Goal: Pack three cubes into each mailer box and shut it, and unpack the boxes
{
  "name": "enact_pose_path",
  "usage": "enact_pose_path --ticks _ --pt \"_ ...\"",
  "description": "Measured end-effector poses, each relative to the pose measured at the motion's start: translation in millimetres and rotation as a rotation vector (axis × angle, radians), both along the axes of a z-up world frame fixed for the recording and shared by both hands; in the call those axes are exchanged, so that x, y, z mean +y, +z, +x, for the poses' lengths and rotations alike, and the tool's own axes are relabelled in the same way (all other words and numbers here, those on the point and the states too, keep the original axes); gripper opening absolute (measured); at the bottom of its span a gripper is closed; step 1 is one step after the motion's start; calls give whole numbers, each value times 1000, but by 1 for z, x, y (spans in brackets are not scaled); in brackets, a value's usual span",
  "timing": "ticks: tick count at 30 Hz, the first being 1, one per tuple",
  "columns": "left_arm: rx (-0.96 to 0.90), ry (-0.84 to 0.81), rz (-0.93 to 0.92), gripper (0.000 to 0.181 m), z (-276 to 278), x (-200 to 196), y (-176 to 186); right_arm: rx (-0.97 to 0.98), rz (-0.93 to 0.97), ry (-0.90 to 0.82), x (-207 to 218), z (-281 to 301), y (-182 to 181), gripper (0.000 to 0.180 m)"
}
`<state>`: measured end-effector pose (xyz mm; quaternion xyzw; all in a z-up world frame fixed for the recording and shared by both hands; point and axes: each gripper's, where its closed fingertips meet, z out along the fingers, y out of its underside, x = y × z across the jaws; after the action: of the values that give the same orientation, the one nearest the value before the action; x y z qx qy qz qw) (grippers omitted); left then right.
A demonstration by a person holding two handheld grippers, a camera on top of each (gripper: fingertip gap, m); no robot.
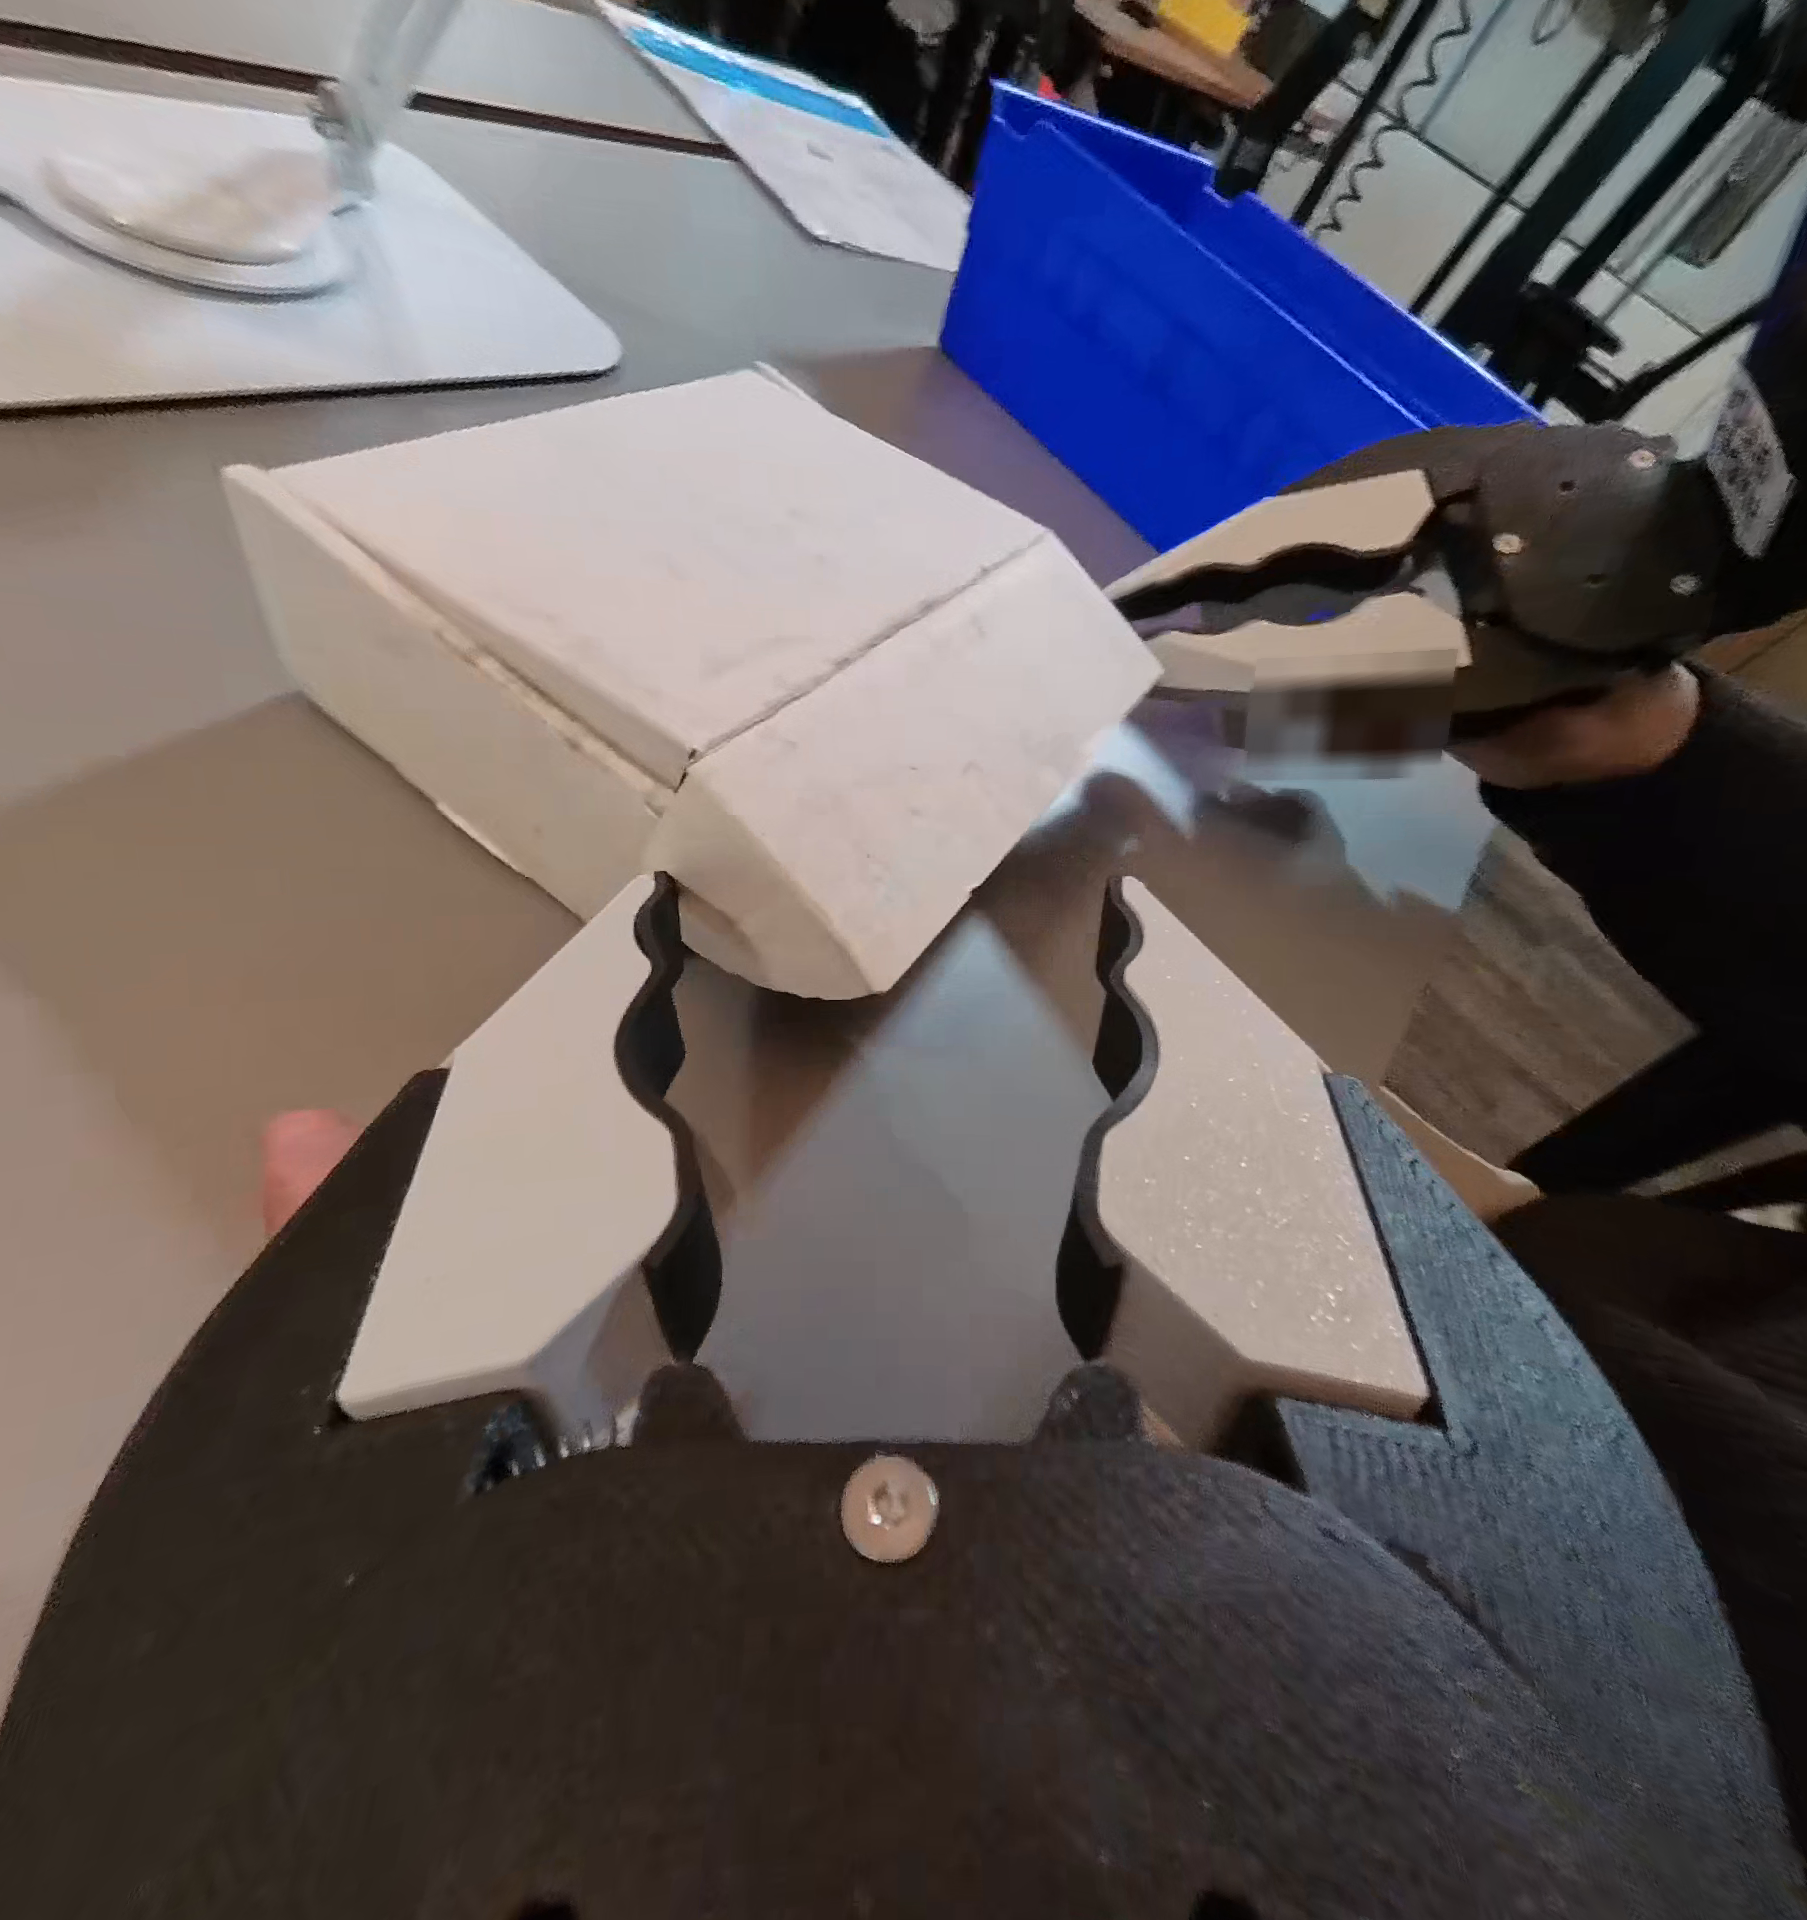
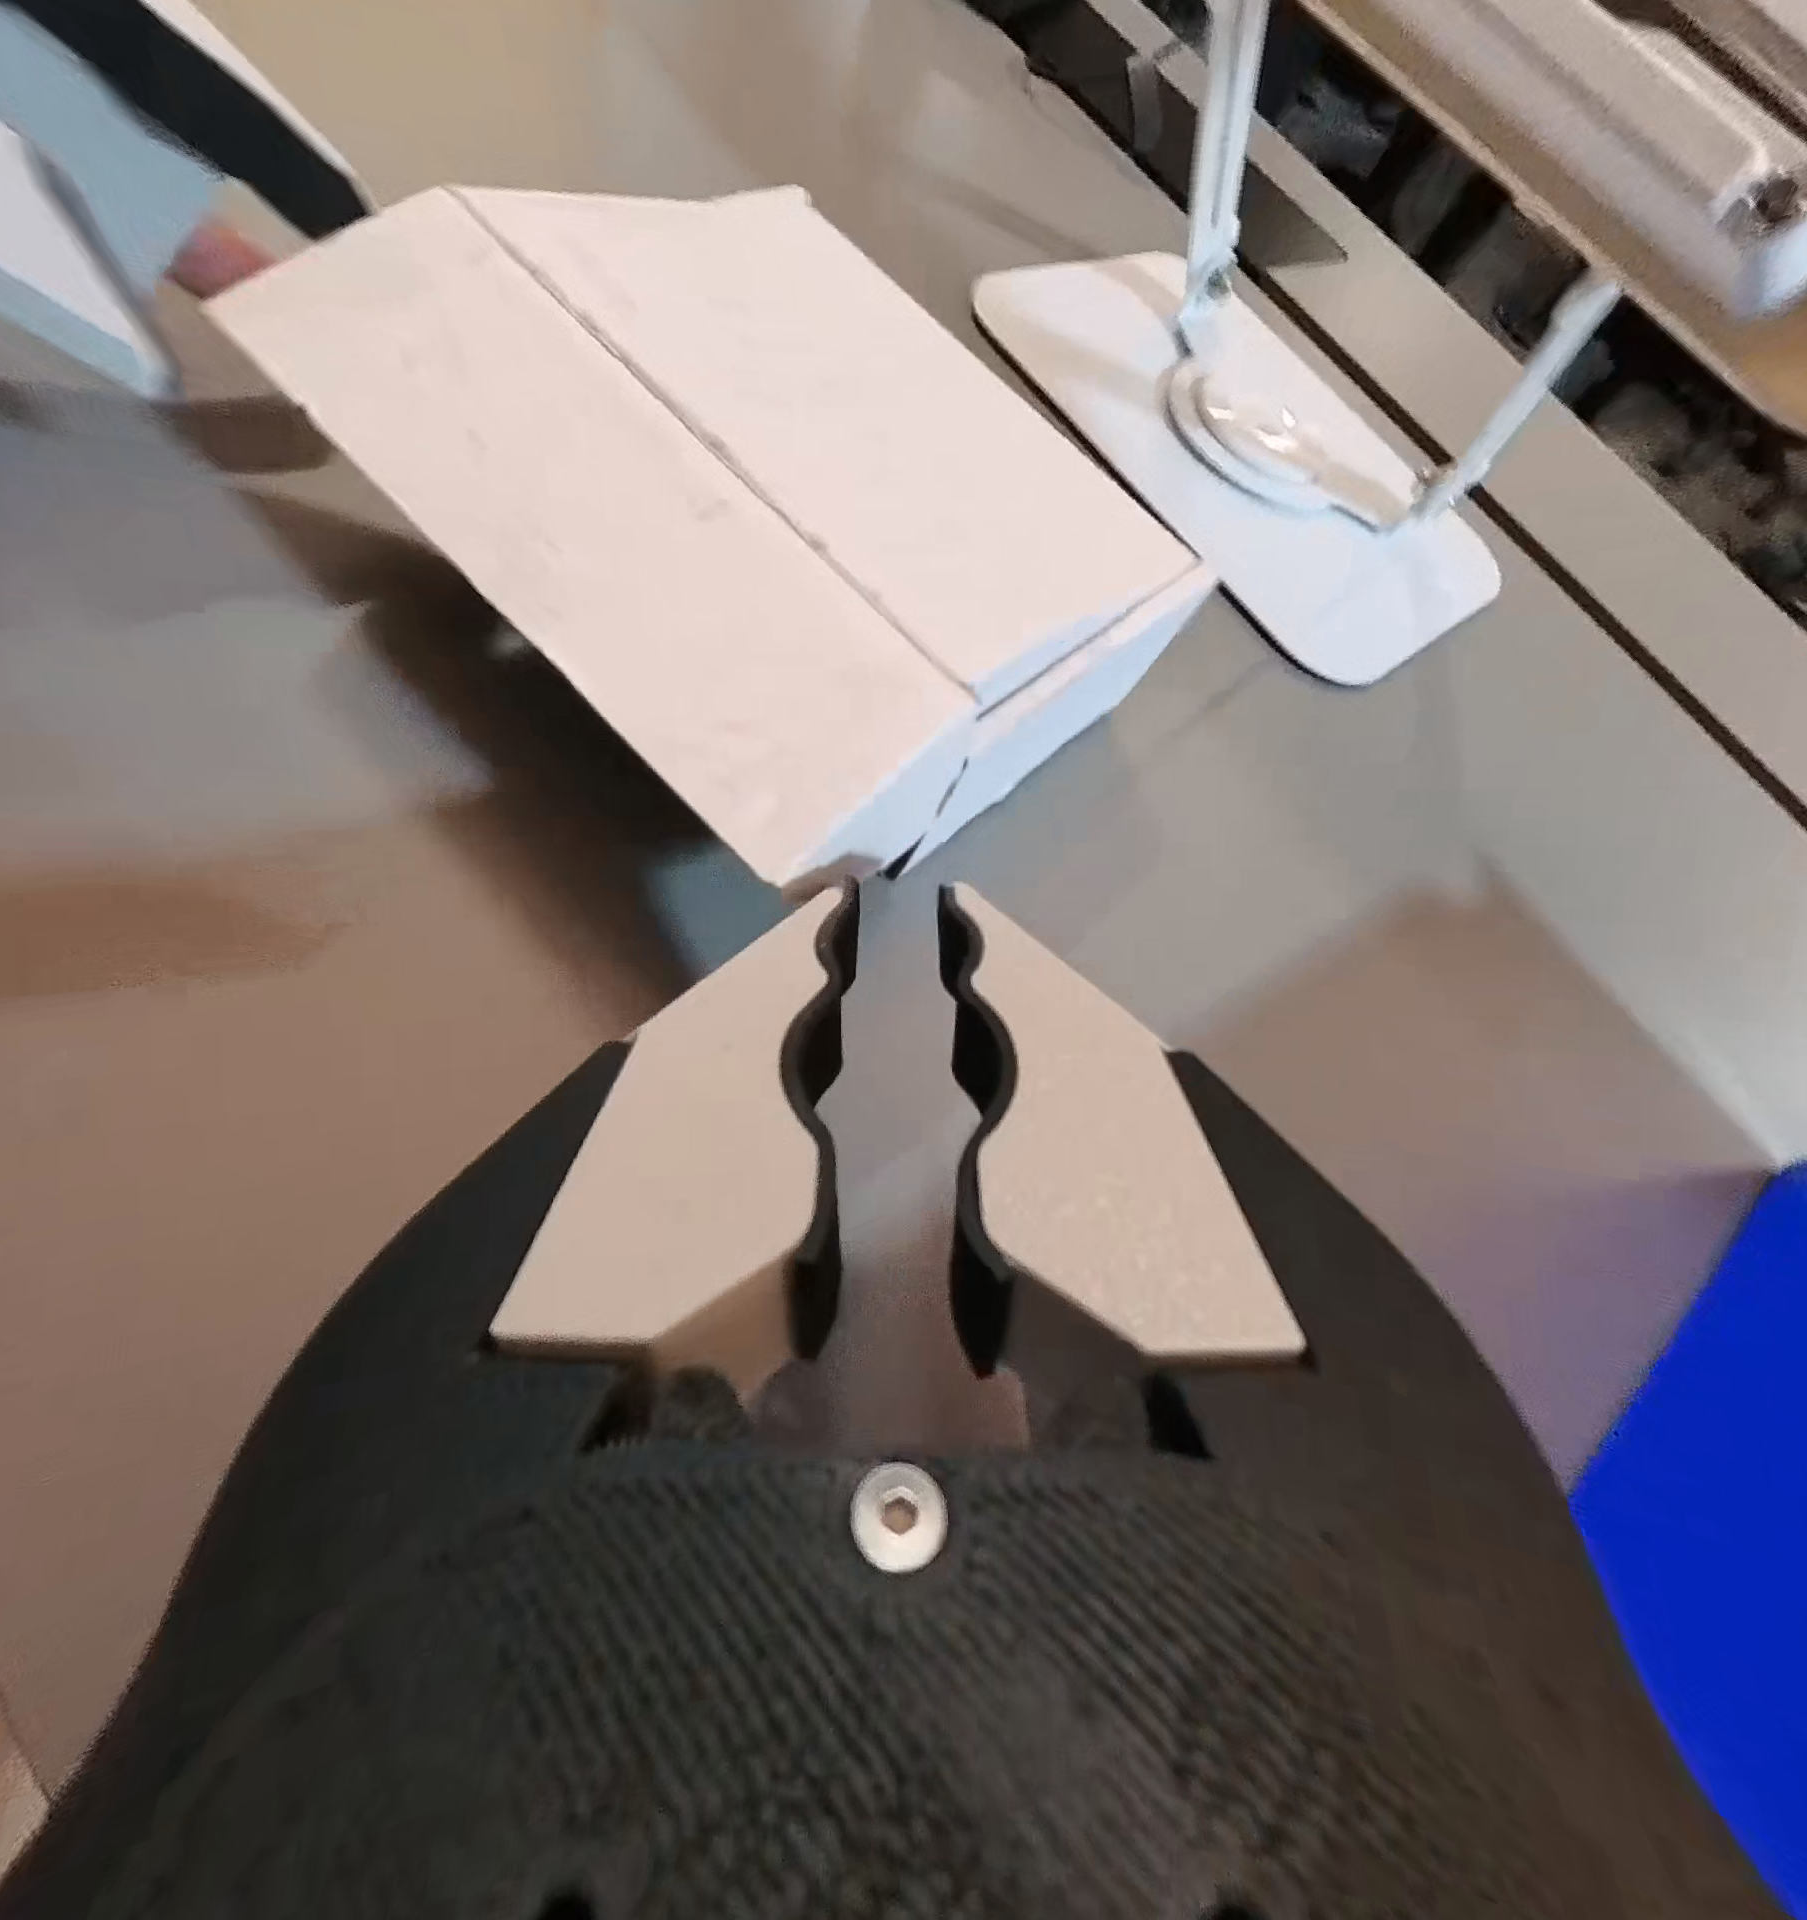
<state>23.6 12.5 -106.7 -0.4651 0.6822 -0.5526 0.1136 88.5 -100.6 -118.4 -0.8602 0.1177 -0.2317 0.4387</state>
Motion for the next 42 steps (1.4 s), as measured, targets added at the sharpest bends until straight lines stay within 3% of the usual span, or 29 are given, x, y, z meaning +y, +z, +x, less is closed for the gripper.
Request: enact_pose_path --ticks 1,9,14,16,19,23,25,30,33,42 --pt "1 -28 0 79 -4 -8 0 3 -7 -37 -8 4 -1 14" --pt "-22 -259 46 69 -31 -70 -2 223 139 -277 -72 7 0 23" --pt "-202 -368 28 63 -40 -70 23 594 442 -59 -16 -58 13 25" --pt "-299 -244 -30 67 -21 -43 48 692 442 5 8 -82 7 30" --pt "-416 -102 -32 69 3 -3 70 692 414 -10 32 -92 -4 36" --pt "-373 -94 67 102 22 3 55 591 427 -85 44 -84 -4 35" --pt "-327 -96 28 99 29 -3 51 563 434 -102 48 -82 -3 35" --pt "-178 -83 146 97 45 -8 10 604 445 -101 66 -85 -4 38" --pt "-137 -79 113 93 44 -10 8 648 484 -103 76 -85 -3 34" --pt "-146 -70 154 75 42 -6 6 701 626 -131 56 -72 10 2"
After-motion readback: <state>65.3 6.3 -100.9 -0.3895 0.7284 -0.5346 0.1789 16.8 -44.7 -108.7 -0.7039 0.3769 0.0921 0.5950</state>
